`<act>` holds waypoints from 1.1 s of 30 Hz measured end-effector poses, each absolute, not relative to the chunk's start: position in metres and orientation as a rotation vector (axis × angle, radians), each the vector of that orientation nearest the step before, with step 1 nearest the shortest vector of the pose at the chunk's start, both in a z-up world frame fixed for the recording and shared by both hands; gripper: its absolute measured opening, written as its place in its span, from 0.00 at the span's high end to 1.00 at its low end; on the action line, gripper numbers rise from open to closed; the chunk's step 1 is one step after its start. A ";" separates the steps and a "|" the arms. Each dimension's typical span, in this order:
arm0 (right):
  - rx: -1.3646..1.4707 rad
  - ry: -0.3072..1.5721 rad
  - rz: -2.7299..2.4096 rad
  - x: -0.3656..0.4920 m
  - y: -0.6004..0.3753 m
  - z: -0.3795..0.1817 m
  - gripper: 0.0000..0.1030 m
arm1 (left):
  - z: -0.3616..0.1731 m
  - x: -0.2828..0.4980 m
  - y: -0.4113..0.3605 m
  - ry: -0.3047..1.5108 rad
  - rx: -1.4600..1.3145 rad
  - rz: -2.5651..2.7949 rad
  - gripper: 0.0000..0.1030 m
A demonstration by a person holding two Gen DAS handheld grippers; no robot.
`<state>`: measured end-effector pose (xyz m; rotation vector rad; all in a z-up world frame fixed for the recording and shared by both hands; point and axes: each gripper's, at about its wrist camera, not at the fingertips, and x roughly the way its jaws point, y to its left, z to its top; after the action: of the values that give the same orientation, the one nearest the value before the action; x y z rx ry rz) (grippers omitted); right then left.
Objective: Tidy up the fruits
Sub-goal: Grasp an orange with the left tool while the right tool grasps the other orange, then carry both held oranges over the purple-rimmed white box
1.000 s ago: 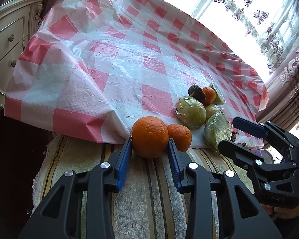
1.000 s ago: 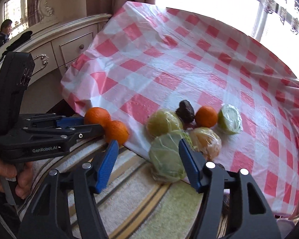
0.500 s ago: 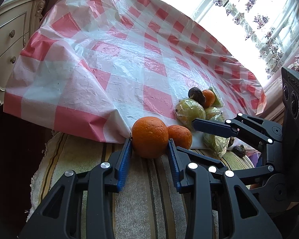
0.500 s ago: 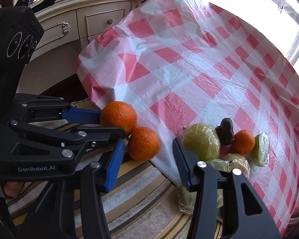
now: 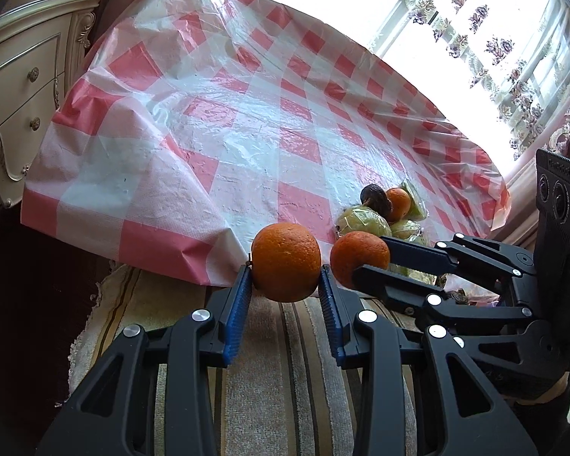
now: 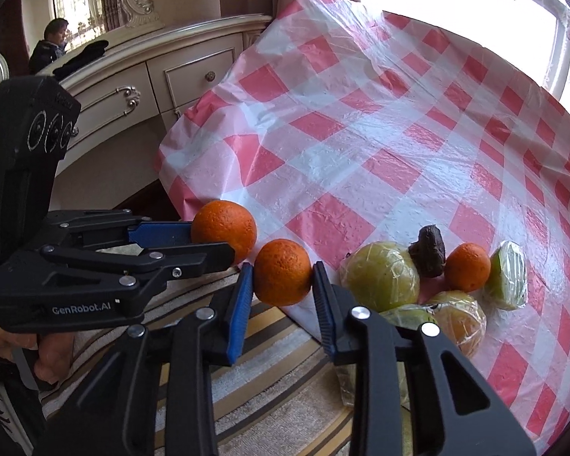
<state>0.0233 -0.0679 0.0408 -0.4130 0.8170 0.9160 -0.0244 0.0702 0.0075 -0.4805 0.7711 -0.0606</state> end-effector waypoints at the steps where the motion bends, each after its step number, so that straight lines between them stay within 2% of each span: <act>1: -0.387 0.810 0.912 0.025 -0.072 0.044 0.69 | 0.010 -0.024 0.069 0.766 -0.470 -0.055 0.67; 15: -0.094 0.751 0.649 0.041 -0.196 0.082 0.69 | 0.043 -0.007 0.025 0.717 -0.266 -0.043 0.67; 23: -0.008 0.764 0.458 0.031 -0.288 0.074 0.69 | 0.064 0.009 -0.030 0.710 -0.176 -0.161 0.67; 33: 0.105 0.802 0.135 0.016 -0.436 0.048 0.69 | 0.083 0.027 -0.135 0.712 -0.024 -0.371 0.67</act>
<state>0.0158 -0.4358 0.0484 0.1049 0.8019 0.1350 0.0273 -0.1354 0.0834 -0.0240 0.7115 -0.3705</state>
